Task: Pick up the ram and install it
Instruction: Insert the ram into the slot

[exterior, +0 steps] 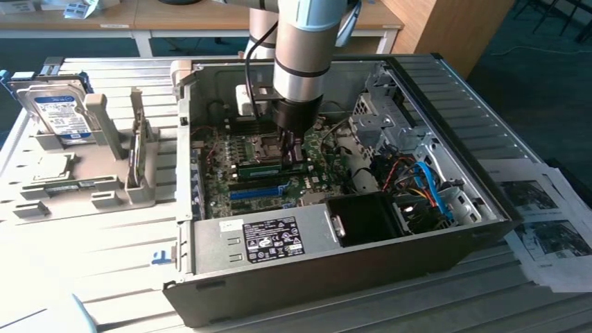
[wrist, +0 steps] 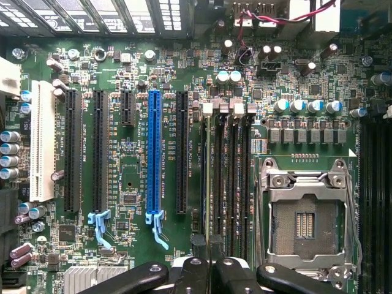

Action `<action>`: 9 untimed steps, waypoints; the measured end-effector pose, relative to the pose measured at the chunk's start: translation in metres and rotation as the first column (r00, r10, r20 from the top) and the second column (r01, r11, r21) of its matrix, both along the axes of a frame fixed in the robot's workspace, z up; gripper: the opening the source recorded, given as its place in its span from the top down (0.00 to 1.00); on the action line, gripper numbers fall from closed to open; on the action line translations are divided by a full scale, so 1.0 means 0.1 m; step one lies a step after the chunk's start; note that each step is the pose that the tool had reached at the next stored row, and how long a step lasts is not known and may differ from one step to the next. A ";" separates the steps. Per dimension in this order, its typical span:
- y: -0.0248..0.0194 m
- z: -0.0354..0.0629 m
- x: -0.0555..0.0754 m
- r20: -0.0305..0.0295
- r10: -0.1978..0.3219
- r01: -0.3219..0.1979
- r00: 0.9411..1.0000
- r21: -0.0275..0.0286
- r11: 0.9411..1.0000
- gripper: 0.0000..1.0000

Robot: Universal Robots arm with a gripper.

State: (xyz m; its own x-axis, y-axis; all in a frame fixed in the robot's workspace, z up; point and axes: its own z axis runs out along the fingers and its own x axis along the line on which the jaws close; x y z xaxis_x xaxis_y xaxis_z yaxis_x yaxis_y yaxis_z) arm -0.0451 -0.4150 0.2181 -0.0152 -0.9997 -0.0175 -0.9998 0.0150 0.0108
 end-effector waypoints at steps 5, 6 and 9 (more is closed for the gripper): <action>0.000 0.000 0.00 0.000 0.000 0.000 1.000 0.000 1.000 0.88; 0.000 0.000 0.00 0.000 0.000 0.000 1.000 0.000 1.000 0.88; 0.000 0.000 0.00 0.000 0.000 0.000 1.000 0.000 1.000 0.88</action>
State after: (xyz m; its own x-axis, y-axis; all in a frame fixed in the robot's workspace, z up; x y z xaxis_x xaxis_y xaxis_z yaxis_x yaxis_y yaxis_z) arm -0.0451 -0.4150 0.2181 -0.0152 -0.9997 -0.0175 -0.9998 0.0150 0.0108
